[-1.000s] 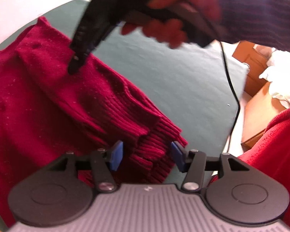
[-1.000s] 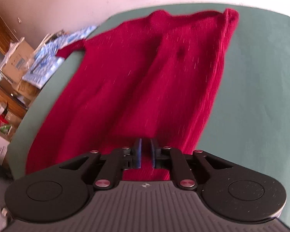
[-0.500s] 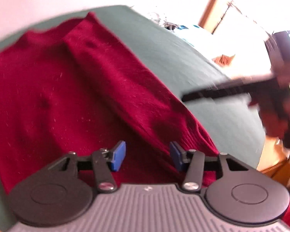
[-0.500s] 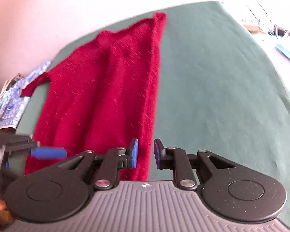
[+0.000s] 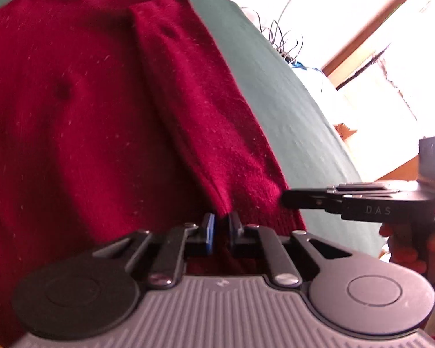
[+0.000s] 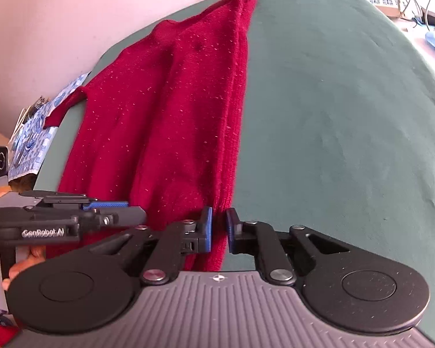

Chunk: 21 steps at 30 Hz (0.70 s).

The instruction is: Fold clothes

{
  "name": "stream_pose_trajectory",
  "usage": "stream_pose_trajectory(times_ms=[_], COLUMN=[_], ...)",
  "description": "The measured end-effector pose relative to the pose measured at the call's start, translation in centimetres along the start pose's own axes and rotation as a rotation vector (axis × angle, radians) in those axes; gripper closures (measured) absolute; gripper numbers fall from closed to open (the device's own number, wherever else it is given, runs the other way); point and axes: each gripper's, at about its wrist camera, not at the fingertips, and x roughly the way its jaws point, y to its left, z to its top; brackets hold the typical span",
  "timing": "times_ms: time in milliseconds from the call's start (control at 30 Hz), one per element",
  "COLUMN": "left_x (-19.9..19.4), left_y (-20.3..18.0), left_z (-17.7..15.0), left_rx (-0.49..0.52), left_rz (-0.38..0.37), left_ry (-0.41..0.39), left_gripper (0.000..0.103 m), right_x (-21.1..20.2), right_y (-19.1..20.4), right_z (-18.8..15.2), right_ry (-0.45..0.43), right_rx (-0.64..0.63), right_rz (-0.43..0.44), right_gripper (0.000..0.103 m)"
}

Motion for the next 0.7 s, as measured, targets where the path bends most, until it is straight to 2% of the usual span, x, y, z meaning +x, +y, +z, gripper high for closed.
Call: stream_pose_trajectory(times_ms=[100,167,200,233,267,400,433,467,500,567,600,700], left_x=[-0.6,-0.4,-0.3,-0.1,0.3,1.4,1.8,2.1,2.3,2.2,2.1,1.5], left_y=[-0.1,-0.6,-0.9,-1.1,-1.1,-0.3,0.0,0.4,0.6,1.0,1.1,1.7], left_z=[-0.3,0.4,0.8,1.2,1.6,3.3,3.7,4.2,4.5,4.6,4.5,3.6], left_rx=[-0.009,0.027,0.039,0.049,0.039,-0.032,-0.051,-0.071,-0.086,-0.103,-0.105,-0.111], left_rz=[0.005,0.009,0.022,0.038,0.042,0.045,0.047,0.051,0.051,0.055,0.061,0.066], left_ry=[0.001,-0.002,-0.010,-0.020,-0.020,-0.040,-0.043,-0.046,-0.049,-0.056,-0.059,-0.069], left_gripper=[0.096,0.094,0.090,0.075,0.061,0.060,0.060,0.068,0.072,0.094,0.097,0.098], right_x=[-0.4,-0.7,-0.8,-0.8,-0.5,1.0,1.5,2.1,2.5,2.9,2.8,2.3], right_y=[-0.2,0.0,-0.2,-0.4,-0.6,-1.1,-1.1,-1.0,-0.9,-1.0,-1.1,-1.7], right_z=[-0.2,0.1,0.4,0.9,1.4,3.5,4.0,4.3,4.5,4.7,4.7,4.1], right_ry=[0.013,0.000,-0.020,-0.036,-0.037,-0.041,-0.043,-0.040,-0.033,-0.024,-0.026,-0.018], right_rx=[-0.031,-0.065,-0.056,-0.040,-0.023,0.027,0.027,0.025,0.024,0.028,0.034,0.042], right_rz=[0.001,-0.009,-0.014,-0.009,0.005,0.060,0.052,0.040,0.036,0.036,0.039,0.035], right_gripper=[0.093,0.081,0.070,0.065,0.065,0.066,0.068,0.070,0.080,0.087,0.091,0.093])
